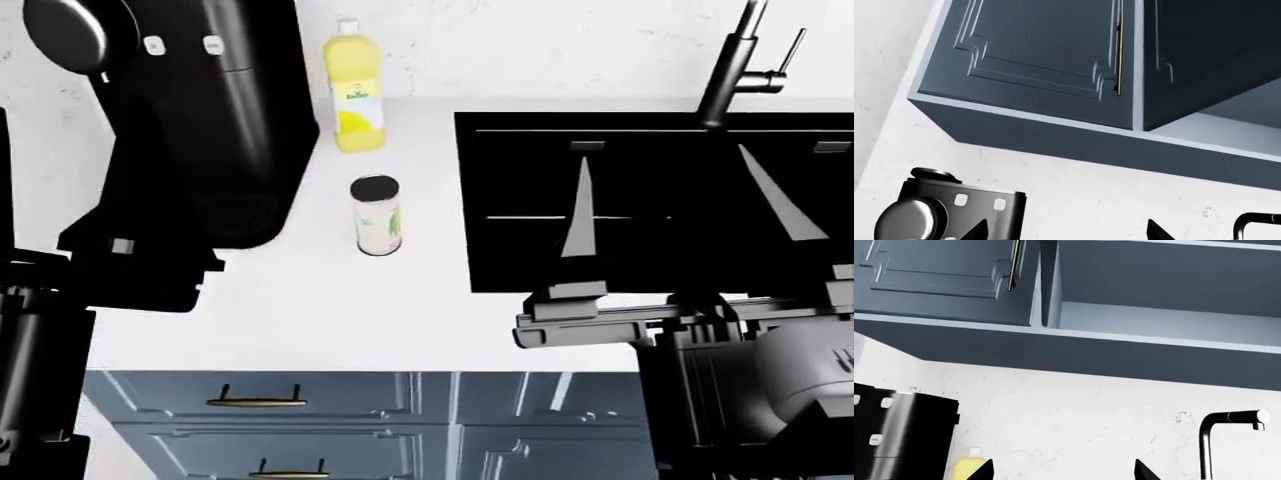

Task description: Pick the honey bottle and canned food from the counter and place them in the cabinets closest to them.

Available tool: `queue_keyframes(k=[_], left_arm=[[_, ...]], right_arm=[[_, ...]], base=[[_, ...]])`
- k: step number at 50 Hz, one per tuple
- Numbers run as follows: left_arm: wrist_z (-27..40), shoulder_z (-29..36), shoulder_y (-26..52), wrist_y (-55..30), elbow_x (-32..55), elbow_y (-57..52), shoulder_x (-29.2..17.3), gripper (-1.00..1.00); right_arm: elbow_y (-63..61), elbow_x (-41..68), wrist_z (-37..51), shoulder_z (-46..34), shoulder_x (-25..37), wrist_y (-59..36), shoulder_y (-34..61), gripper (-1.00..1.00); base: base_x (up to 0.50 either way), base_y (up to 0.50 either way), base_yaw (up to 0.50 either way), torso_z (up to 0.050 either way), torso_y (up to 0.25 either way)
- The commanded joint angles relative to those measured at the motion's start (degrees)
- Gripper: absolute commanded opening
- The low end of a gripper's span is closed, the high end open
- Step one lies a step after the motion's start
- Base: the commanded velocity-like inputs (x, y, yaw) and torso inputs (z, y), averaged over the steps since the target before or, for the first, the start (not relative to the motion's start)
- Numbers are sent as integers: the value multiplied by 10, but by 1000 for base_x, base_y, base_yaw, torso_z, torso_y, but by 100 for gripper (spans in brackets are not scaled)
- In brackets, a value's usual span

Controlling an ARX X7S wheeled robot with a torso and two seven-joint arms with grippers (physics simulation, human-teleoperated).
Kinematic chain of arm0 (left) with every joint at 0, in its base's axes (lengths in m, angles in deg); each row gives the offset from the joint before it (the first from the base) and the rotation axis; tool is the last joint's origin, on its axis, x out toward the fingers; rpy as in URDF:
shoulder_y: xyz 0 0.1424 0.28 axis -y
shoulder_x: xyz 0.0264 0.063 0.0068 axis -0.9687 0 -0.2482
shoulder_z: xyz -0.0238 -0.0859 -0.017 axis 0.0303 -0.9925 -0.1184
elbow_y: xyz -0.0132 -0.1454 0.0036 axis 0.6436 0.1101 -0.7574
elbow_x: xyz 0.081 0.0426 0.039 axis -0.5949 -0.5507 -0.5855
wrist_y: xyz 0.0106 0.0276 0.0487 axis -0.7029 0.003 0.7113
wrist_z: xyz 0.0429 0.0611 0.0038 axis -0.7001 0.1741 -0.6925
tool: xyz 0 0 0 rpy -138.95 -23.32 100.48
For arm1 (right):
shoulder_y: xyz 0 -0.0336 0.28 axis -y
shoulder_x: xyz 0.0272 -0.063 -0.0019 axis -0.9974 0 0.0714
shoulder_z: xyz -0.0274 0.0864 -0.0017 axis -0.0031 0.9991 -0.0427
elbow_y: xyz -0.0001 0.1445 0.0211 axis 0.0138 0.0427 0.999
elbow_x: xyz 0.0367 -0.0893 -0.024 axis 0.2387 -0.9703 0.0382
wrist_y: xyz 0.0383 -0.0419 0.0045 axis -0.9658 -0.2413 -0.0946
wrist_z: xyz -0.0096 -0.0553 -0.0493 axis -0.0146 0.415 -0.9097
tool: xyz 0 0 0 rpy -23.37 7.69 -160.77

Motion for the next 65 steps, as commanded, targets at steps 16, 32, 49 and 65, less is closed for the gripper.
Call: queue_keyframes(k=[16,32,49,65], left_arm=[[7,14,-1,10,-4,2,-9,100],[9,15,-4,19,0,2,-16,100],[20,11,-3,23,12,1,-25,100],[23,17,-6,30,11,-1,-31,100]], right_arm=[[76,174,-18,6,-22,-19,48,100],[211,316,-28,-35,-104,-153,192,100],[324,348,-79,-80,-154,-194,217,100],[363,326,-127,-108,-172,-181,204,100]], base=[[135,66,0,0,1],[0,0,0,0,0],[0,0,0,0,0],[0,0,0,0,0]])
